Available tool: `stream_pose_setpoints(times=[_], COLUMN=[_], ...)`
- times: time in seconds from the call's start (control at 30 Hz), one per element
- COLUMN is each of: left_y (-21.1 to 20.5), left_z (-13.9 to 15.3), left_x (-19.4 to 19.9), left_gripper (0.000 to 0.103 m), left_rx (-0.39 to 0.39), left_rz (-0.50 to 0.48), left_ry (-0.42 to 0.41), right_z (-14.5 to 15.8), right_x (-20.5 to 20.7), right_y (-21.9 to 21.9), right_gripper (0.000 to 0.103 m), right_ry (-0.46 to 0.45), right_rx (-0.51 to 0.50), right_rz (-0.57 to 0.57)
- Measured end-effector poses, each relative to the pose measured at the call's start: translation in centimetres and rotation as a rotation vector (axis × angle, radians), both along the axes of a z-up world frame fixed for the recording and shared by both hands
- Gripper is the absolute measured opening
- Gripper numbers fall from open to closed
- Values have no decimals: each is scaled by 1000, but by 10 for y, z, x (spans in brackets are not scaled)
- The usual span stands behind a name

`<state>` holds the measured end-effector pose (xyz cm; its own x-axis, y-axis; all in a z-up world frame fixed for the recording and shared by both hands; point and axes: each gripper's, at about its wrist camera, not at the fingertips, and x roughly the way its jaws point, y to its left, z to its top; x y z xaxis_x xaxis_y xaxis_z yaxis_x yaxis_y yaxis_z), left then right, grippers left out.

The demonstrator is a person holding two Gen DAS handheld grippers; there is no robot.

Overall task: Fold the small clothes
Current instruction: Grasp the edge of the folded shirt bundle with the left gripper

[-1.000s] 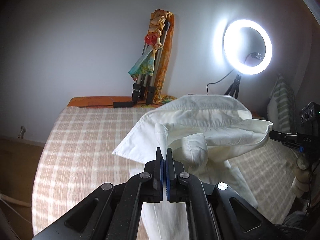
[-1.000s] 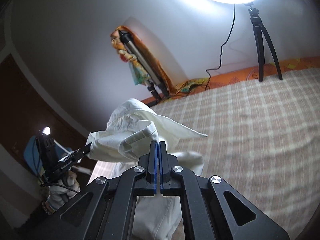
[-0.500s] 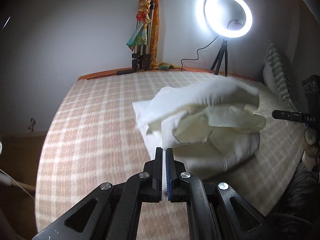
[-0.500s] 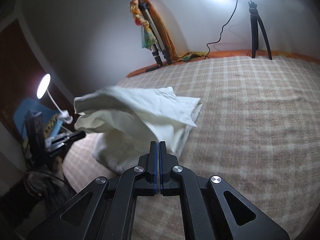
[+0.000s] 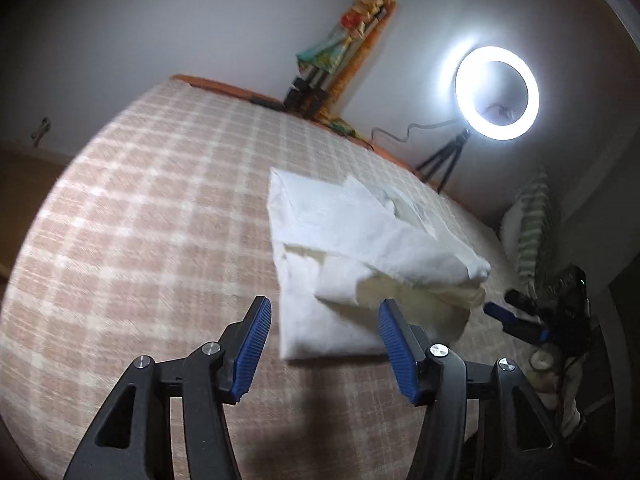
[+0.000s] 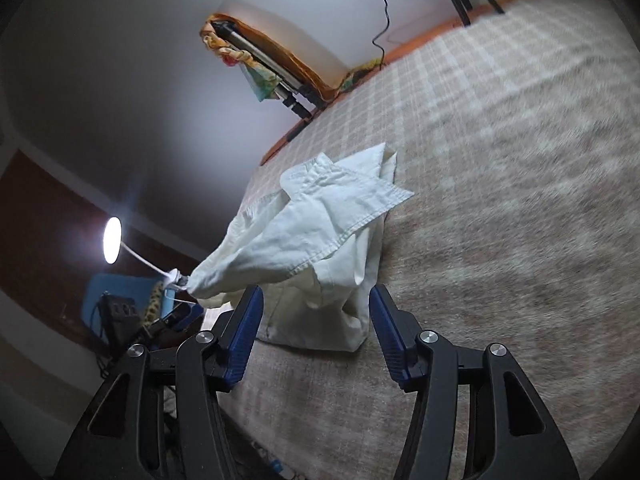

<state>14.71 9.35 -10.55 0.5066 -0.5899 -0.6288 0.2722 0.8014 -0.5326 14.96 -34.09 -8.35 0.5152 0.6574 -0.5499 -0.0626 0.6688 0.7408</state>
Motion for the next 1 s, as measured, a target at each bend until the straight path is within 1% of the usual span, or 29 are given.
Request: stream_pose_setpoints(times=[0.03,0.07,0.1,0.13,0.17,0.27,0.3,0.4,0.47,0.5,0.57,0.6,0.73,0.77,0.8,0.83,0.87,0.9,0.93,1.0], left_y=[-1,-1,-4,-9,-15,-35,-42,-57,-65,-69,-74,-76,-84,-86,-87,-87,-85,-83,-79,-72], left_z=[-3,-4,-2,1,4,12,14,15,13,12,9,9,10,11,12,13,14,17,22,33], left_x=[-2,-5,-10,-15,-20,-27,-28,-21,-15,-12,-7,-5,2,4,6,9,14,19,23,24], left_gripper=[57,55,55,55,55,55,55,55,54,50,45,42,36,28,20,14,5,2,1,0], left_rx=[-9,-3,26,85,148,294,330,405,442,460,484,491,516,520,522,516,502,488,472,462], left_rz=[4,25,30,26,16,-17,-33,-58,-68,-71,-79,-80,-89,-94,-96,-96,-94,-85,-72,-49], left_ry=[11,3,-31,-73,-115,-202,-230,-267,-274,-275,-280,-283,-311,-318,-321,-317,-308,-298,-299,-327], right_z=[-5,-10,-16,-17,-17,-5,1,21,29,30,30,29,21,20,21,22,22,22,24,37], right_x=[1,2,2,0,-1,-6,-8,-14,-14,-14,-10,-7,6,13,18,21,24,29,33,36], right_y=[0,-2,-5,-7,-7,3,8,37,58,66,83,90,107,109,112,113,113,115,116,115], right_gripper=[55,55,55,55,55,55,55,55,55,55,55,55,55,54,51,46,23,4,4,3], right_ry=[21,43,59,56,41,-28,-58,-165,-214,-228,-247,-255,-267,-271,-279,-285,-287,-279,-272,-307], right_rx=[15,51,92,105,86,-59,-108,-285,-403,-456,-582,-627,-730,-740,-742,-731,-723,-721,-724,-714], right_rz=[-8,-22,-41,-55,-61,-37,-17,80,144,164,191,211,260,262,264,271,276,284,283,260])
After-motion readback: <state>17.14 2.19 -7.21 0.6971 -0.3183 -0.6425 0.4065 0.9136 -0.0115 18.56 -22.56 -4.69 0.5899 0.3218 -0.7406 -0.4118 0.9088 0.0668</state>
